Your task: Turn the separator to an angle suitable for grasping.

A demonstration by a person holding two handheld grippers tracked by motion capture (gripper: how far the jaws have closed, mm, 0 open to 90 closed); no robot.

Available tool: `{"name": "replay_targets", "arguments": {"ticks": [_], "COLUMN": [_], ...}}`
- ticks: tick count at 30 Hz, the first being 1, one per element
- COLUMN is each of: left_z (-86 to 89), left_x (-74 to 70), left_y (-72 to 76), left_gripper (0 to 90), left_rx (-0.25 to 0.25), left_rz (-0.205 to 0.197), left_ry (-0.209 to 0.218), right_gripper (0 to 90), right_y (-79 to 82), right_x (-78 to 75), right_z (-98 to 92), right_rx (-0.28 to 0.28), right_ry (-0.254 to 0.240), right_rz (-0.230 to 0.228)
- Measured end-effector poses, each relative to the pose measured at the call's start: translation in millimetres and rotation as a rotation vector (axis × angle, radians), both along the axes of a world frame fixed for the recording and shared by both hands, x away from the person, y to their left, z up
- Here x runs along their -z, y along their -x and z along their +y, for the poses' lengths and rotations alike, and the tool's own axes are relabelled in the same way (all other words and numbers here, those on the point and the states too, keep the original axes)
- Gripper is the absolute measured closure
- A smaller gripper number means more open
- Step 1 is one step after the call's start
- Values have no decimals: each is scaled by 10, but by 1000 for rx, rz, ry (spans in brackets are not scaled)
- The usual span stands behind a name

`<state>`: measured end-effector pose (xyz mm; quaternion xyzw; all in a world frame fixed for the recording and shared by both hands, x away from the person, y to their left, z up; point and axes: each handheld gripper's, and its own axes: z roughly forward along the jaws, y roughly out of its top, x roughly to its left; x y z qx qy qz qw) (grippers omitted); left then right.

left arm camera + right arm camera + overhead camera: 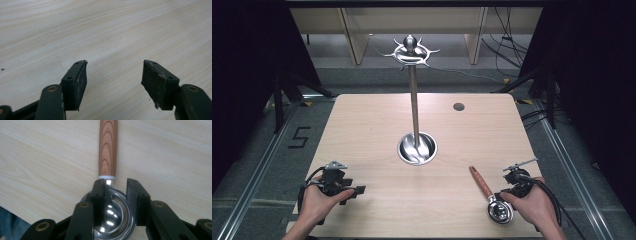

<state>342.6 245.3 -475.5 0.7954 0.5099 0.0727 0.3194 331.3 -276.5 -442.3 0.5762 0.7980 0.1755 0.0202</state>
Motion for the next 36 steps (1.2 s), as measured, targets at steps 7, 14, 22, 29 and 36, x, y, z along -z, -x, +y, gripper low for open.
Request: {"name": "replay_targets", "arguments": {"ticks": [7, 14, 22, 29, 36], "left_z": [-14, -13, -9, -9, -11], "left_x": [-14, -10, -8, -5, -3], "left_y": [7, 9, 12, 9, 9], "left_gripper": [361, 363, 363, 362, 363], "left_rx": [9, 3, 1, 1, -2], "left_rz": [-1, 3, 0, 2, 4], "left_ry": [3, 10, 13, 15, 14], "right_gripper": [732, 900, 900, 900, 900], "right_y": [-124, -466, -891, -1006, -991], "right_x": [-2, 28, 223, 315, 293], "right_z": [44, 120, 258, 398, 497], "right_rx": [-23, -61, -131, -128, -152], "right_ry": [41, 108, 130, 180, 174], "right_rz": [25, 25, 51, 64, 45]}}
